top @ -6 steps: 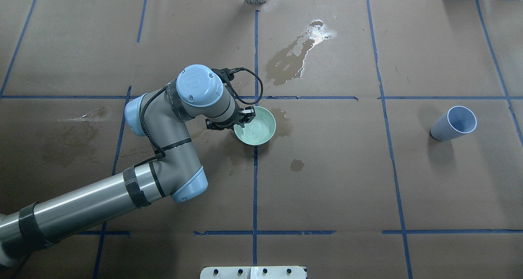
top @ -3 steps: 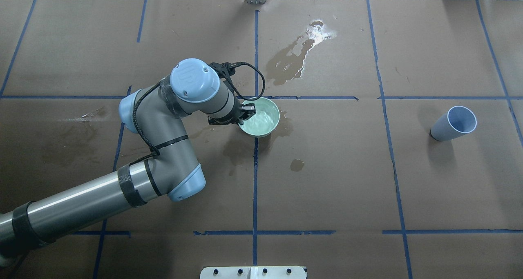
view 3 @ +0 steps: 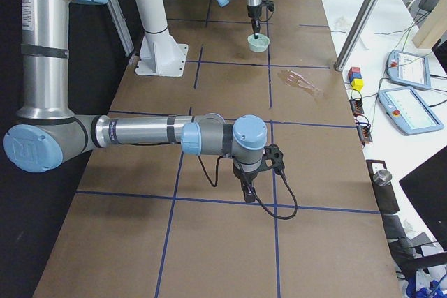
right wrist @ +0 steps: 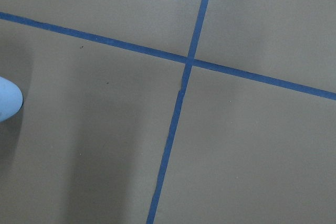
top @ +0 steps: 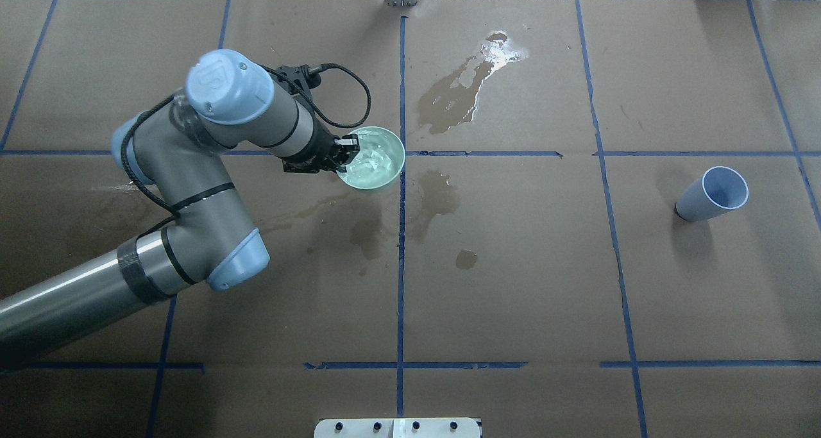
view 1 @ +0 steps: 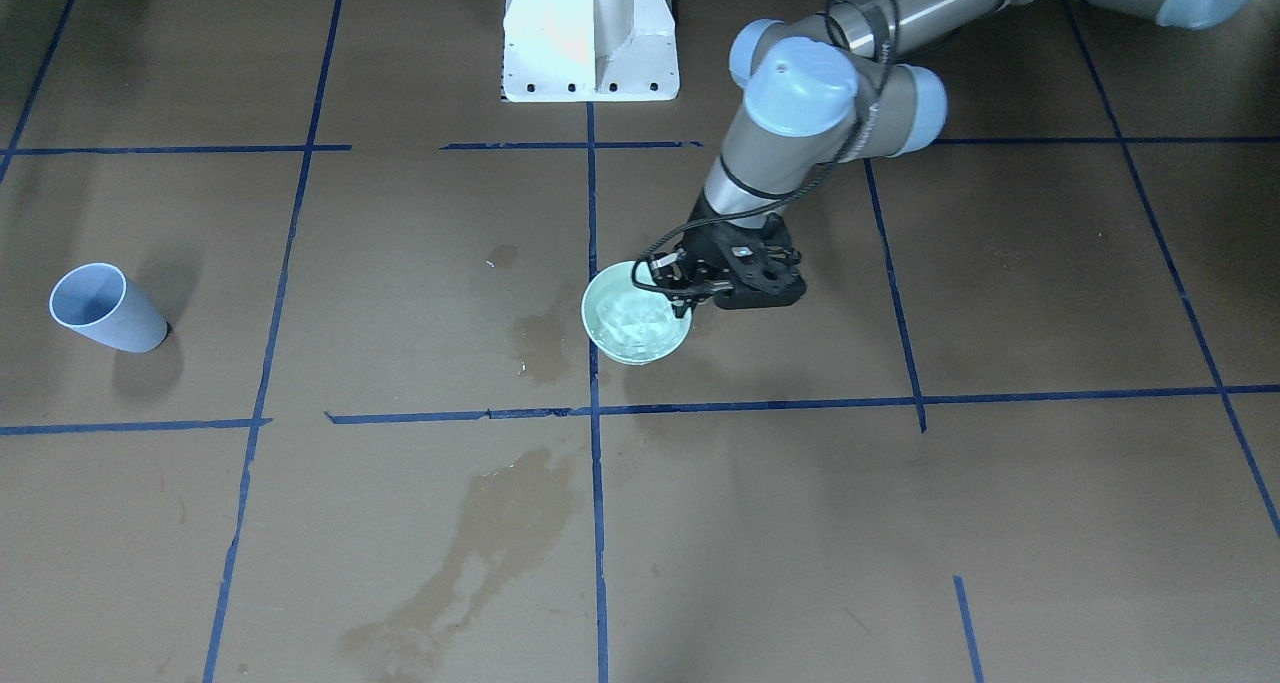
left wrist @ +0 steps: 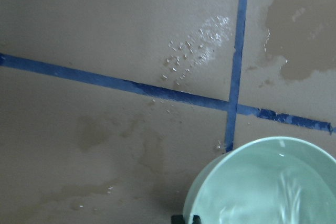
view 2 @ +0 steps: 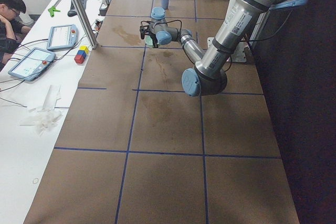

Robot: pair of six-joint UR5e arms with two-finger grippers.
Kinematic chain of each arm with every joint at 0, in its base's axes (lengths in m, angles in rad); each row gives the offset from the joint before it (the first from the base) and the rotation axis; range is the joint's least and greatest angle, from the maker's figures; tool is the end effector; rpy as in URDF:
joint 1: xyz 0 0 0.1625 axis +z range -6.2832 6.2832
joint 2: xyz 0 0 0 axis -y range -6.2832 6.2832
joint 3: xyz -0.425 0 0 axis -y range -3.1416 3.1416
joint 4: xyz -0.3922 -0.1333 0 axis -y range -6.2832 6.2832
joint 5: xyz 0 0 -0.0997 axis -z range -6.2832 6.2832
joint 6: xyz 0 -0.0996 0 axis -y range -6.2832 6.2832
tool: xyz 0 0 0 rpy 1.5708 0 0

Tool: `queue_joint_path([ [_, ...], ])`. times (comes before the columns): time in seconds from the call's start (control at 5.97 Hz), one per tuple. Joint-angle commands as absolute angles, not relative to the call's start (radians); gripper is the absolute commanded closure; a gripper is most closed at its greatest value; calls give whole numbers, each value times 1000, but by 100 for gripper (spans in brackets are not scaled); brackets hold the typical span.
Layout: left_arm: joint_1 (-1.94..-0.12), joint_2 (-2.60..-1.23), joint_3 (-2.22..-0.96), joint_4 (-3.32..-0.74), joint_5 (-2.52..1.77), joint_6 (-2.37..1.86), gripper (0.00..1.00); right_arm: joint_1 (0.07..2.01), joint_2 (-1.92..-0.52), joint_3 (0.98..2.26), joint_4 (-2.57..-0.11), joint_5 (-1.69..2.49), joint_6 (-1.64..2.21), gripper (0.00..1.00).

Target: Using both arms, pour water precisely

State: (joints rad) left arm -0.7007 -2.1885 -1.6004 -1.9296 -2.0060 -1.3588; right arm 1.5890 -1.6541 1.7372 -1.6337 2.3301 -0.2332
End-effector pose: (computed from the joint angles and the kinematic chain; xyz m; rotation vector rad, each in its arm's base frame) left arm 0.4675 -0.5138 0.2366 0.0792 1.0637 -0.2228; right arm 0.0730 -0.4554 0.6237 0.1145 -0.7524 -0.2122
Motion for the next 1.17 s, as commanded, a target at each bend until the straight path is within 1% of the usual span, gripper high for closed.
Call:
queue_joint_path([
  [0.0,-837,-2055,-1672,-1936,-2109,-1208,100,1586,-1654,1736,-1634,2330,-233,0],
  [0.67,-1216,-1769,-1651,-1934,-2414,-641,100,1542,-1651,1735,-1634,2286,-239,0],
  [1.0,-1272,-1656,-1648,-1948,-2460,-473,100,1539,-1651,1732,-1634,2284,-242,0],
])
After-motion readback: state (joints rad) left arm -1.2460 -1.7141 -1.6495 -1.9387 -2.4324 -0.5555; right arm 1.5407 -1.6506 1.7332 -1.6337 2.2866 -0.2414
